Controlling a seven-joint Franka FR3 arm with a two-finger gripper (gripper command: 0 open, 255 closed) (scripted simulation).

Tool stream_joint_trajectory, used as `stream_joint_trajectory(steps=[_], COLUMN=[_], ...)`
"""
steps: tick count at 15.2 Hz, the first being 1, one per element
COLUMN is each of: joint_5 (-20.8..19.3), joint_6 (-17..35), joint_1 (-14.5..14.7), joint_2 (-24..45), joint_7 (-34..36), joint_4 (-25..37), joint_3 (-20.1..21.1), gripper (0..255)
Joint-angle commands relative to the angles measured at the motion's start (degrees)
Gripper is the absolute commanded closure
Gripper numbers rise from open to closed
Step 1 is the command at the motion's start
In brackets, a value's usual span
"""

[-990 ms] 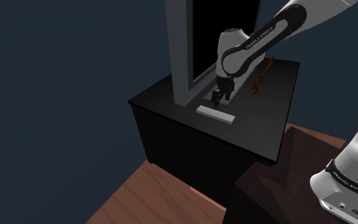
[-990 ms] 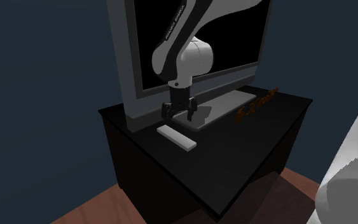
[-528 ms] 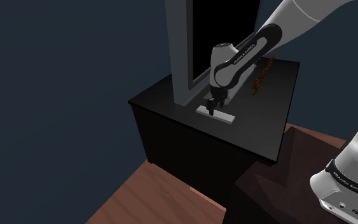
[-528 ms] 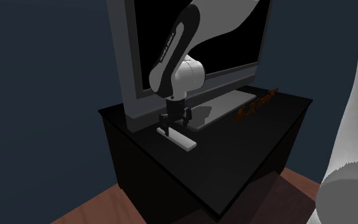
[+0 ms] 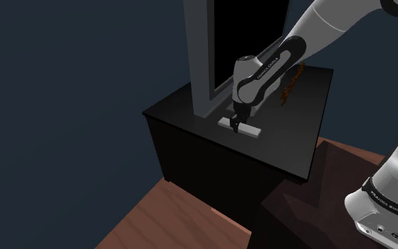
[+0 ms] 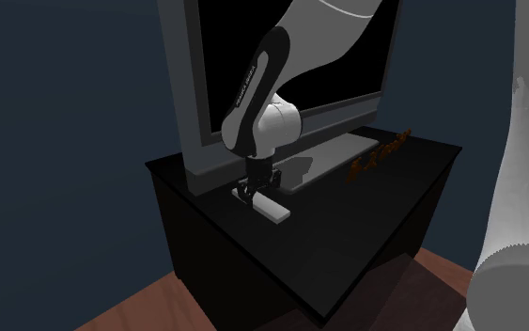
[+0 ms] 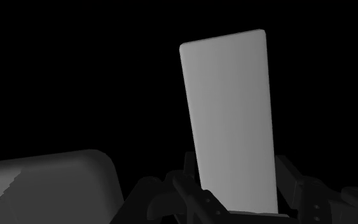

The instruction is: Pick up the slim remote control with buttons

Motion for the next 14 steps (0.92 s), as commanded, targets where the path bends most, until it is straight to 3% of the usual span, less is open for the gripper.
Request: stream_joint_trajectory(steps=[1, 8, 14], joint_5=[0.00, 0.00, 0.32], joint_6=[0.10, 0.11, -3.95], joint_1=[0.01, 0.02, -0.07], joint_2=[0.14, 0.14, -3.74], joint_7=[0.01, 0.04, -0.25], joint_4=[0.01, 0.00, 0.17], joint_3=[0.01, 0.01, 0.16], gripper=[255, 255, 255])
